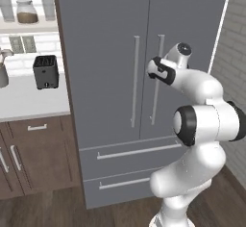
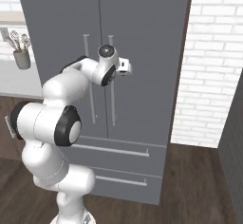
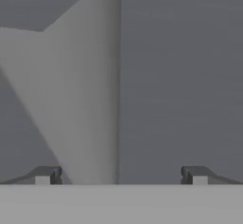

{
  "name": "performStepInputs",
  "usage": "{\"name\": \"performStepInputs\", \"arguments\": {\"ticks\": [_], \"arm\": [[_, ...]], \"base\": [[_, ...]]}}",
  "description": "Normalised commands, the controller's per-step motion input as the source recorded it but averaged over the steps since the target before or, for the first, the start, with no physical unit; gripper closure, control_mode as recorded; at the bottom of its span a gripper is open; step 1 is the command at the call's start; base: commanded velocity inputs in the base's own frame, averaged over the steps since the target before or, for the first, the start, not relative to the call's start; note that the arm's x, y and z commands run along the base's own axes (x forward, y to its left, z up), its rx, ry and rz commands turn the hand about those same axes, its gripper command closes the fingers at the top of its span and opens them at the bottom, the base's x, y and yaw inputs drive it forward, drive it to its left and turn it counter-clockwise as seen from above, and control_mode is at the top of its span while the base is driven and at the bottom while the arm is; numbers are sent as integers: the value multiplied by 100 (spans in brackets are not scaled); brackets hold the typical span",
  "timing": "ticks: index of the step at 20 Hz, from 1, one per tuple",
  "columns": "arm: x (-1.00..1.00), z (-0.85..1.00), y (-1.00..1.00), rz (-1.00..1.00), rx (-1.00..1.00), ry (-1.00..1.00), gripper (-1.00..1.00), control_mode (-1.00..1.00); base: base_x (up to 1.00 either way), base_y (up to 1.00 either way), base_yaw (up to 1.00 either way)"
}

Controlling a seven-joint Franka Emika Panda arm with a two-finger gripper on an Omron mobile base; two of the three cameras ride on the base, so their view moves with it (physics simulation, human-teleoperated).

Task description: Take the strawberry from the fridge and place it on top of the pancake, located on the dining counter.

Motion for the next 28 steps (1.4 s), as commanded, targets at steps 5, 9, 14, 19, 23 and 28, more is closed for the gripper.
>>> {"name": "performStepInputs", "arguments": {"ticks": [5, 9, 14, 19, 23, 28], "arm": [[18, -1, -1, 0, 0, -14, -100, -100], [0, 0, 0, 0, 0, -28, -100, -100], [11, 0, 0, 0, 0, -27, 100, -100], [40, 0, -1, 0, 0, 0, 100, -100], [-22, 7, -31, 0, 3, 24, 100, -100], [-82, 5, -55, -1, 10, 16, 100, -100]], "base": [[0, 0, 0], [0, 0, 0], [0, 0, 0], [0, 0, 0], [0, 0, 0], [0, 0, 0]]}}
